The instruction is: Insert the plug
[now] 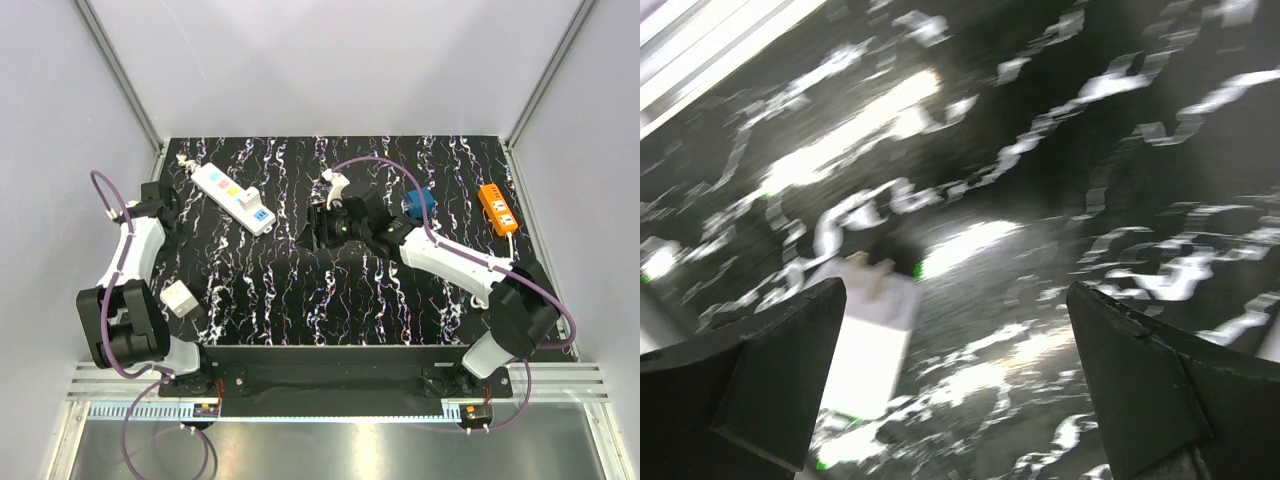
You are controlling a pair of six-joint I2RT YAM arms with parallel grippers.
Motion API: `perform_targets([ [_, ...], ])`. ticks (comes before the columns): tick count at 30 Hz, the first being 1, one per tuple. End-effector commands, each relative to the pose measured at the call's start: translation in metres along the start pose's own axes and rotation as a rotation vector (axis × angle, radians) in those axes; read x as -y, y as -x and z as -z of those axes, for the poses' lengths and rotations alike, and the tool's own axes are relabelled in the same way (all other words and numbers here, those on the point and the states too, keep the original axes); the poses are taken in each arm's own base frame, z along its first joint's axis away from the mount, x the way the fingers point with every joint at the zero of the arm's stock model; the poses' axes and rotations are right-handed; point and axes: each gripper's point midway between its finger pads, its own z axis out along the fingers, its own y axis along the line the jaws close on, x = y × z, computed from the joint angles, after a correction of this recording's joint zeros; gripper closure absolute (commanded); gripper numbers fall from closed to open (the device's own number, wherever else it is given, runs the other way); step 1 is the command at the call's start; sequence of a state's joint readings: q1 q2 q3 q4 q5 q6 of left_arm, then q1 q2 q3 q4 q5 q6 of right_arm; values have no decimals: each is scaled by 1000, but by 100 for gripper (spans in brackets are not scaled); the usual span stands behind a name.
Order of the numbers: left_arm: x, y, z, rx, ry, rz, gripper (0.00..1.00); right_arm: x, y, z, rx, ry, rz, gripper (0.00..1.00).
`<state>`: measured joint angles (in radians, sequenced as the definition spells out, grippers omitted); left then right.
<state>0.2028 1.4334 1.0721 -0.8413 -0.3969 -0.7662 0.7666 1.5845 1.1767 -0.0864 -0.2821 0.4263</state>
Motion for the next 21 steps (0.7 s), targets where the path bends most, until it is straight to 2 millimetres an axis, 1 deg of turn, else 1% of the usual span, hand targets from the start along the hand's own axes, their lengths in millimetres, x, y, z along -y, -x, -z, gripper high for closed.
perform_targets([
  [1, -27, -3, 9, -12, 121, 36, 1, -17, 21, 15, 75, 57, 37, 34],
  [2, -31, -13, 7, -34, 126, 36, 1, -16, 21, 15, 77, 55, 38, 34],
  [4, -30, -25, 6, -67, 103, 62, 1, -18, 22, 16, 79, 59, 39, 34],
  [5, -34, -33, 4, -79, 104, 71, 2, -18, 21, 16, 76, 60, 35, 34],
  [7, -35, -37, 3, -77, 96, 84, 5, -19, 20, 14, 69, 65, 25, 34],
  [8, -38, -43, 0, -85, 101, 77, 5, -20, 19, 14, 67, 69, 21, 34],
  [10, -35, -48, -3, -103, 78, 75, 7, -19, 17, 15, 62, 69, 9, 34],
  [11, -35, -56, -6, -121, 79, 66, 8, -20, 16, 15, 61, 70, 6, 34],
  [12, -33, -59, -9, -126, 65, 71, 9, -19, 15, 16, 59, 68, 4, 34],
  [13, -30, -66, -11, -150, 52, 61, 10, -19, 14, 16, 61, 64, 0, 34],
  [14, -32, -73, -15, -164, 56, 52, 12, -17, 14, 16, 62, 56, -2, 34],
  [15, -28, -76, -17, -172, 41, 51, 15, -17, 15, 18, 67, 55, 0, 35],
  [16, -27, -79, -19, -184, 35, 41, 20, -16, 13, 19, 63, 48, -2, 34],
  [17, -25, -83, -20, -195, 20, 33, 36, -16, 14, 20, 65, 45, -2, 35],
  [18, -20, -82, -20, -195, -4, 31, 42, -16, 15, 22, 69, 40, -2, 35],
  [19, -14, -80, -16, -197, -39, 28, 55, -15, 14, 23, 66, 33, -7, 35],
  [21, -6, -76, -8, -185, -86, 18, 87, -16, 14, 26, 70, 29, -6, 35],
])
